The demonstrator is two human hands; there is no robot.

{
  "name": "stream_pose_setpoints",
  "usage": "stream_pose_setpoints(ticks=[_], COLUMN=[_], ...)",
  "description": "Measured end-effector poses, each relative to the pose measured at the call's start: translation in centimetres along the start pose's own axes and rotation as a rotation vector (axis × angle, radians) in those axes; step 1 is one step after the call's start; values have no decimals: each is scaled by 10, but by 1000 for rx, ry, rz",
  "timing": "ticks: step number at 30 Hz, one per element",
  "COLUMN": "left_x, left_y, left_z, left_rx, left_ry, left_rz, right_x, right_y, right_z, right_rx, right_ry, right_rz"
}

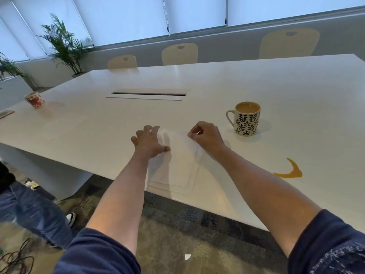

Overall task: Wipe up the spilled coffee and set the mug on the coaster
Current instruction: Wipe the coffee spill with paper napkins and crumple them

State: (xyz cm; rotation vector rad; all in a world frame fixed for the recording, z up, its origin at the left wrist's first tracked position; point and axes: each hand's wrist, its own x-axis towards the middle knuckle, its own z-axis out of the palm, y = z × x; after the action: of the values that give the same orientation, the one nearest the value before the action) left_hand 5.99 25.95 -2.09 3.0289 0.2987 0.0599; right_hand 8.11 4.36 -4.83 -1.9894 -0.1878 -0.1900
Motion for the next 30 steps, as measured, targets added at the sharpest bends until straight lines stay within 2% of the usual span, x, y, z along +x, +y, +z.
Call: stream_pose_setpoints(ticks=[6, 15, 19, 23, 30], left_x=[-4, -7, -10, -11, -13], left_y=[14, 20, 28, 36, 70], left_z=[-10, -49, -79, -106, -122], left_rx=[-27, -232, -302, -476, -560], left_ry=[49, 138, 81, -16, -63], left_rz=[168, 144, 171, 244, 316], right_x=[-13, -29, -28, -24, -33], right_y=[-16, -42, -44, -40, -38], right_z=[6, -1, -15, -29, -49], right_rx=[193, 495, 447, 424, 276], right_ry=[-56, -42, 66, 101, 249], right_rz=[7, 42, 63, 74, 40])
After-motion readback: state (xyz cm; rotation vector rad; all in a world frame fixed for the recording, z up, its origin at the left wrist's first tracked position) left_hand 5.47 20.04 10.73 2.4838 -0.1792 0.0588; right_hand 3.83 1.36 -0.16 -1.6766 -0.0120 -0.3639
